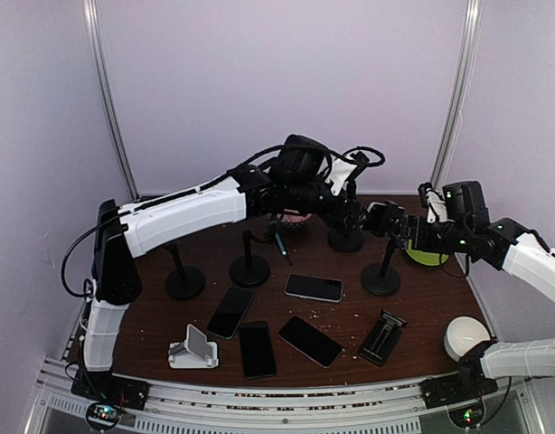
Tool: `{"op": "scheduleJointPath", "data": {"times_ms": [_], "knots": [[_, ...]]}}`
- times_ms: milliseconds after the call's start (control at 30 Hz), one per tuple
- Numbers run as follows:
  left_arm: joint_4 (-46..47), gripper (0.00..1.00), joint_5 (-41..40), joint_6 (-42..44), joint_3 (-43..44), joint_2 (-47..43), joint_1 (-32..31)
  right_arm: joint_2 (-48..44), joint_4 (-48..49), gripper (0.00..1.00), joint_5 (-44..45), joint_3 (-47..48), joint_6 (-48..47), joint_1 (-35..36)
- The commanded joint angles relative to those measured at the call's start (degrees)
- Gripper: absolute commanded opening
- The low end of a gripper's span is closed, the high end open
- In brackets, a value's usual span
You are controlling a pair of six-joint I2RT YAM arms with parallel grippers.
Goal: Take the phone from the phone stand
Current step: Pick up the phone stand with the phone from the center of the board.
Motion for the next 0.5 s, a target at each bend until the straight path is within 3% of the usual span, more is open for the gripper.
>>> {"op": "scheduleJointPath", "data": {"times_ms": [0,467], "knots": [[1.1,0.90,-1.2,-1.2,5.2,3.9,-0.5,-0.7,1.8,0.87,-0.8,-0.7,0.7,-0.5],[8.1,0.89,0.9,-2.0,13.5,13.5,-0.6,-0.7,3.1,0.86,-1.4,-1.9,0.3,-0.6]]}}
